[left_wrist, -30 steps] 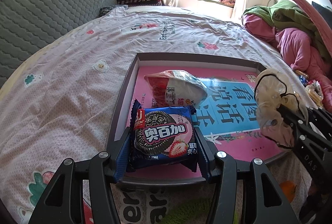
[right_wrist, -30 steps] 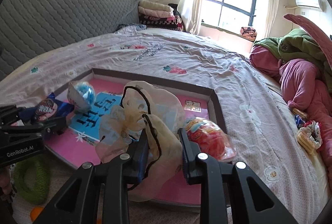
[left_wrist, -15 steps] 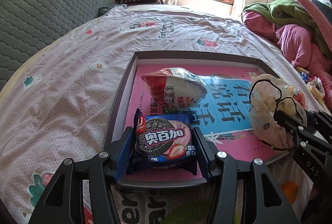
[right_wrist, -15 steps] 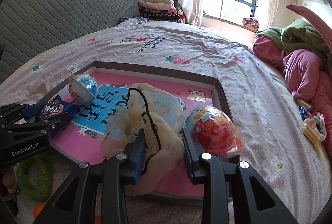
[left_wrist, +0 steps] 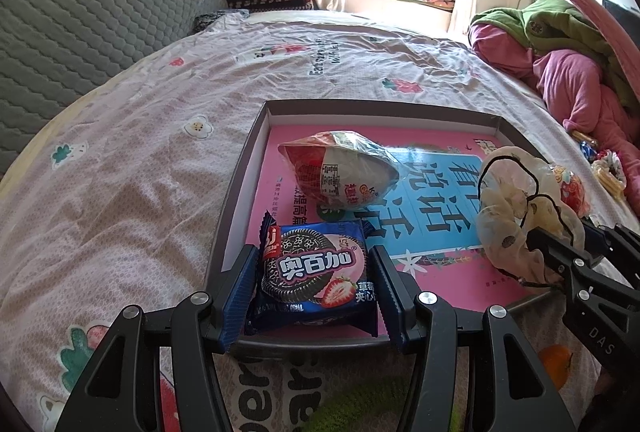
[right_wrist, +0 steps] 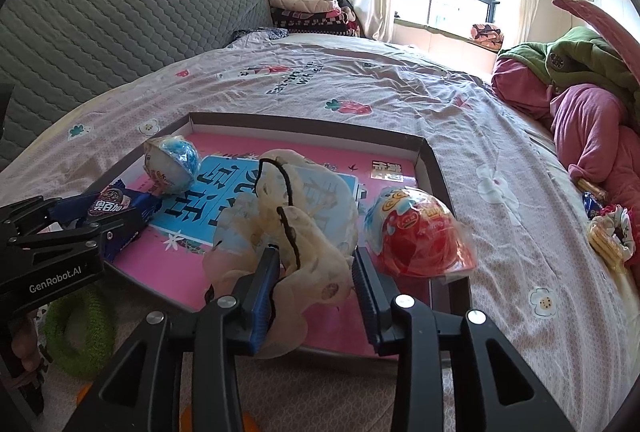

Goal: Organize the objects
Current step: 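Lower the Oreo pack and cloth bag into the tray with both grippers, then open the left gripper on the Oreo pack while the right releases the cloth bag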

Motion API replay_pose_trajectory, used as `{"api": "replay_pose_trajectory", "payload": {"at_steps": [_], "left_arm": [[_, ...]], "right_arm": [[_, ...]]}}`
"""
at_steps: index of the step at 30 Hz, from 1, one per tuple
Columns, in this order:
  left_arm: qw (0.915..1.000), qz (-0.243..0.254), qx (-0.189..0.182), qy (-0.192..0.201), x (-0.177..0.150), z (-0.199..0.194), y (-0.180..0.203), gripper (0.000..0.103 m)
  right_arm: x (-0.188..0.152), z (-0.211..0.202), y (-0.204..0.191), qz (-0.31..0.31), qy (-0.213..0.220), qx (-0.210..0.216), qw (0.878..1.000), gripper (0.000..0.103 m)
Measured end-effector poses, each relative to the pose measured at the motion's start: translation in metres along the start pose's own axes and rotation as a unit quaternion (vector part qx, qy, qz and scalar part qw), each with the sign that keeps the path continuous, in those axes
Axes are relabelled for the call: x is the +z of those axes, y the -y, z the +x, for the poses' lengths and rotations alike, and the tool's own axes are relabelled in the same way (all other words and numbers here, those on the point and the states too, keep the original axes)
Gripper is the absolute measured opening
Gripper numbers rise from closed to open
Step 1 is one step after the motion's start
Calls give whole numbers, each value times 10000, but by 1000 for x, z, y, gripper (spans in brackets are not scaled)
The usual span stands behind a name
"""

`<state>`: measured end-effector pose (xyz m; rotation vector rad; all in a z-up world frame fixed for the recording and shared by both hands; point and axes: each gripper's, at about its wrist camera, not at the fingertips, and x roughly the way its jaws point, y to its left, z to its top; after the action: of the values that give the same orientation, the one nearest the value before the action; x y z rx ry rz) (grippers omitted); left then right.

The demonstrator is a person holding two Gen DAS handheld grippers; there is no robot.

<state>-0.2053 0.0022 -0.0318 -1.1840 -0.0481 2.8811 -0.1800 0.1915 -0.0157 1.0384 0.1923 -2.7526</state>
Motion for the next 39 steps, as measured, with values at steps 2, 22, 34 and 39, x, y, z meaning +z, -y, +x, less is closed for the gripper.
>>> {"api": "replay_pose_trajectory", "payload": {"at_steps": [2, 22, 34, 39], "left_arm": [[10000, -7, -10, 8, -1, -3, 0, 58], [9999, 12, 20, 140, 0, -33, 5, 58], [9997, 6, 55, 249, 0, -53, 6, 58], [9996, 9, 68, 268, -1, -57, 6, 58]], "right_arm": [[-1, -2, 1, 30, -26, 26, 10000, 39], [-8, -18, 12, 277, -86, 241, 9993, 55], [-8, -33, 17, 381, 20, 410, 9984, 63], [-7, -37, 18, 384, 60, 419, 9984, 63]]}}
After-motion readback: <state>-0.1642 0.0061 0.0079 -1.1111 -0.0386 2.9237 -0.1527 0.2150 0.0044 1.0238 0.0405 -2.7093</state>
